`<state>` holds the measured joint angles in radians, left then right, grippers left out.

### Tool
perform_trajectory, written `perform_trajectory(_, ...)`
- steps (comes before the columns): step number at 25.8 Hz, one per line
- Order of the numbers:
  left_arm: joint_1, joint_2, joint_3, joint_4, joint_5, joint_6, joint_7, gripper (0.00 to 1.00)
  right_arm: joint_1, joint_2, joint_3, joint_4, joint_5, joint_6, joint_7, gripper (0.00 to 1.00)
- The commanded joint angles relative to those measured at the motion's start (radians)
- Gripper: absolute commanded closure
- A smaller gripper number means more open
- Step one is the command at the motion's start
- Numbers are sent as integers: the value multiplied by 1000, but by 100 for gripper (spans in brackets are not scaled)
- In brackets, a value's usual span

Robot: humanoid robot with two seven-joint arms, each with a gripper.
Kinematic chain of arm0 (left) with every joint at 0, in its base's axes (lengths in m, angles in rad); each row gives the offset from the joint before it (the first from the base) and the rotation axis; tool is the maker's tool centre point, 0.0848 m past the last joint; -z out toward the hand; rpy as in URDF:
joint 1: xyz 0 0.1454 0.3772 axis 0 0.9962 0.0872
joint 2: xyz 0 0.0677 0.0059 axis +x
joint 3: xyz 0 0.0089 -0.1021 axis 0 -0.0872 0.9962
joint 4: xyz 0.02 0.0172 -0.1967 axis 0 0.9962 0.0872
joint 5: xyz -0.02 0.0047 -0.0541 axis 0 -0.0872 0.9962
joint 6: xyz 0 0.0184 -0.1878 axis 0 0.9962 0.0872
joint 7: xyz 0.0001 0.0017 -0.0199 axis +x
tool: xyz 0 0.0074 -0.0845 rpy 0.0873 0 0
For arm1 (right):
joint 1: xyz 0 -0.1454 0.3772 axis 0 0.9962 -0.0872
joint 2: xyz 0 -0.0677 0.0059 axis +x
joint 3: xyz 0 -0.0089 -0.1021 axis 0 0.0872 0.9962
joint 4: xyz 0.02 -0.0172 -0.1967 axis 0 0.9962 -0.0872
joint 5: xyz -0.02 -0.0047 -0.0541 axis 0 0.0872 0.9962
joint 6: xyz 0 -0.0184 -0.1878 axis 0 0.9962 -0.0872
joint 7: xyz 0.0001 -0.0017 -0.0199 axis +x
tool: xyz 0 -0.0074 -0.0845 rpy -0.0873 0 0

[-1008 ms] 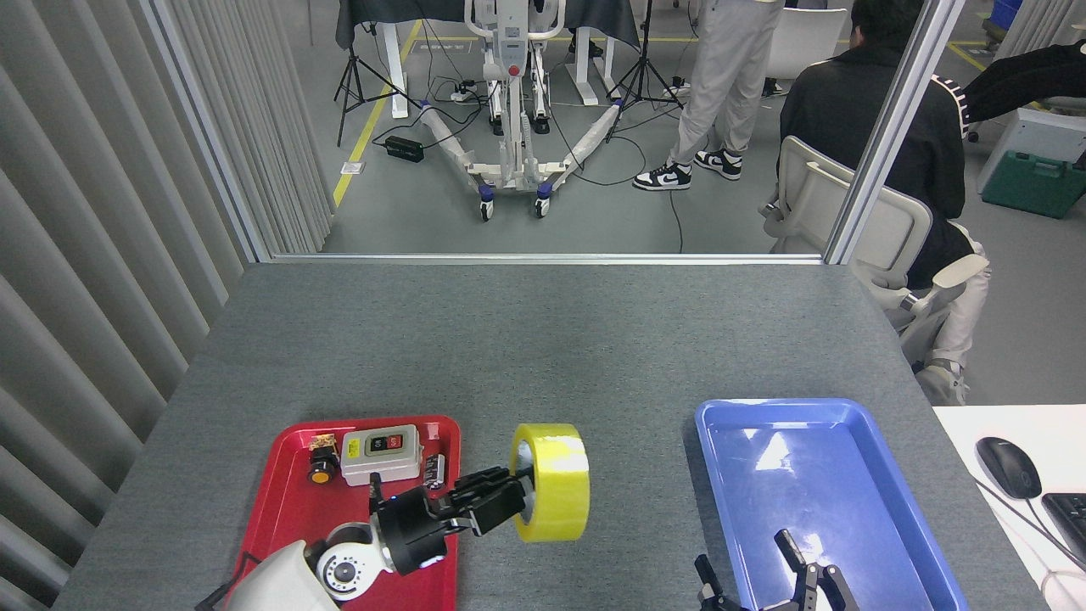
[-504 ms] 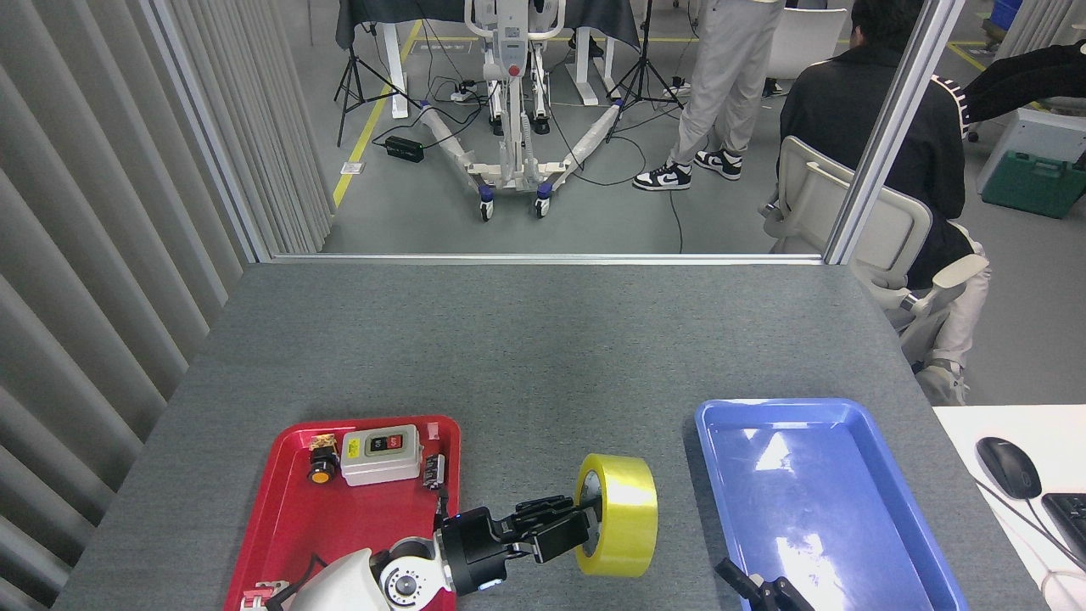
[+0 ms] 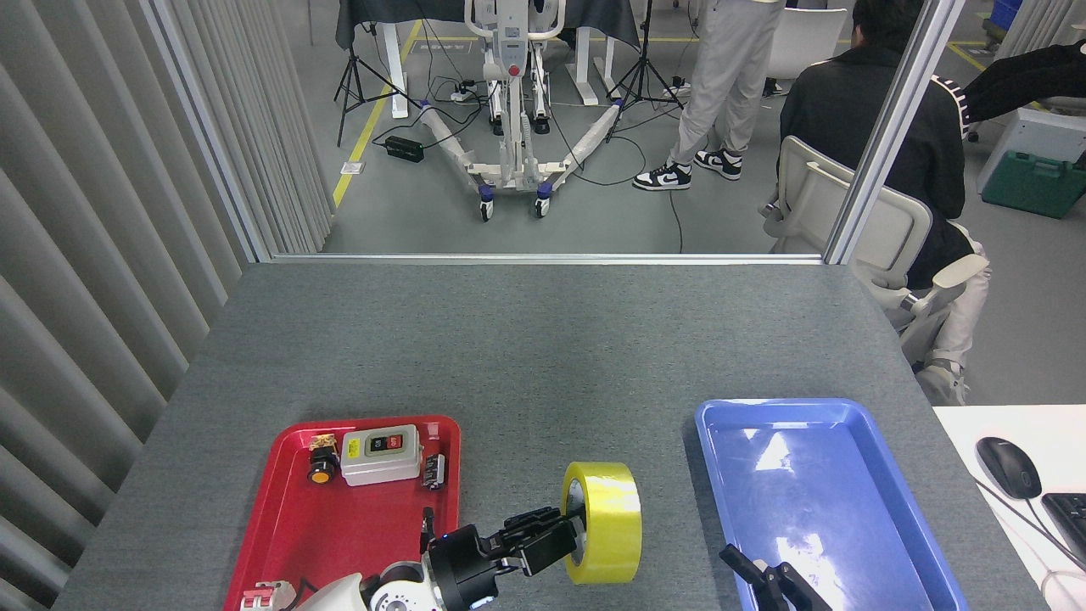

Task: Place and move tape with both arms
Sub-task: 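Carry the tape roll toward the right gripper with the left gripper, then grasp the tape roll with the right gripper beside the left gripper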

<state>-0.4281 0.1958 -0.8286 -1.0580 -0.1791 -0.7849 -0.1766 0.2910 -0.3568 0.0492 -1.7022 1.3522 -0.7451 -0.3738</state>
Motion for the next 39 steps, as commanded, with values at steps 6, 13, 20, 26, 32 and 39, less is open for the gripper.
perform_trajectory(6,35,13,-9,-83,-77,-1,-118,100,-59,-8,74,32,-2,1,3,0)
perform_trajectory(13,31,-16,-12,-60,-79,-1,-135,100,-38,-31,159,-2,-1,-34,-1,0)
perform_trajectory(20,31,-22,-12,-57,-80,-1,-135,100,5,-45,161,-11,-1,-40,-4,0)
perform_trajectory(26,31,-15,-12,-57,-80,-1,-133,100,-4,-45,162,-11,-2,-40,1,0)
perform_trajectory(32,31,-18,-12,-57,-80,-1,-135,100,-12,-45,164,-7,-2,-40,3,22)
perform_trajectory(39,31,-22,-12,-57,-80,-1,-132,79,-15,-44,166,-4,-1,-40,6,77)
